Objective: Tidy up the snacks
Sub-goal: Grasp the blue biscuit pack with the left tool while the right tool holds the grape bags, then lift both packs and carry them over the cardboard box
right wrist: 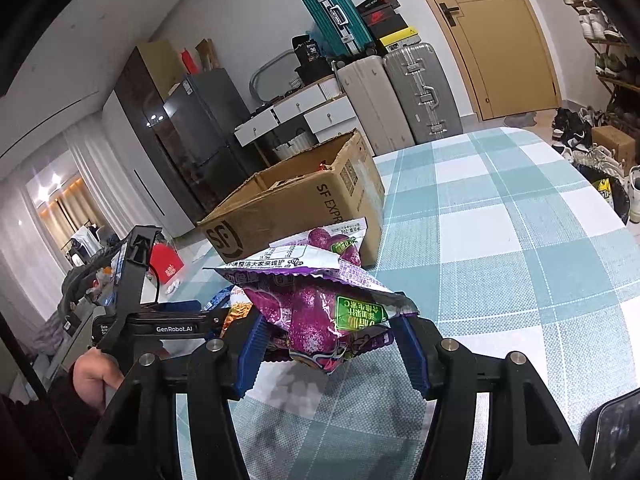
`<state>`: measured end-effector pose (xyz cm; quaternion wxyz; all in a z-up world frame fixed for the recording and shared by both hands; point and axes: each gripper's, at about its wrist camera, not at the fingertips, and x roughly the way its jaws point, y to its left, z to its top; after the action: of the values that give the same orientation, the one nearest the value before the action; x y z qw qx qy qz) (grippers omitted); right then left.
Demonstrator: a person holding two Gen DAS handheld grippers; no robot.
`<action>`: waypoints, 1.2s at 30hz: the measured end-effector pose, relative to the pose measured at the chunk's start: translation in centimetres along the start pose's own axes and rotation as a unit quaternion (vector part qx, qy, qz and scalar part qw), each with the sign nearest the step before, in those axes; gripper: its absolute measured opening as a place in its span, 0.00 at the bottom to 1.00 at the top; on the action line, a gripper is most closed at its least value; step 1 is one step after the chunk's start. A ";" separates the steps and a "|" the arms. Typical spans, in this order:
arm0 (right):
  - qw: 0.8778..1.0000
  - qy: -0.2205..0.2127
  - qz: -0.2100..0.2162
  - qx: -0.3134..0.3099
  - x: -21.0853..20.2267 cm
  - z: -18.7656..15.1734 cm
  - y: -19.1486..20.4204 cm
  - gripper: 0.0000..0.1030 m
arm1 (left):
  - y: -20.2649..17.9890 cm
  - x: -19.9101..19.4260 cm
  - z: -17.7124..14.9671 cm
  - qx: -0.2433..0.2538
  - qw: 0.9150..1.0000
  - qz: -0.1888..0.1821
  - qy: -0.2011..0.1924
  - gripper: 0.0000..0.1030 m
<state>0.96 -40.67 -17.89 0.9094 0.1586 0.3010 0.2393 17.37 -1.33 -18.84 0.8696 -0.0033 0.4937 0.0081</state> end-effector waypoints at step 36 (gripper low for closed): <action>1.000 -0.006 0.023 0.006 -0.6 -0.3 0.7 0.58 | -0.7 -9.9 -3.8 0.044 0.996 -0.045 -0.066 0.41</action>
<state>0.08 -40.34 -17.56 0.9043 0.1725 0.2934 0.2578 9.03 -2.14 -12.34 0.8990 0.0137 0.4346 -0.0524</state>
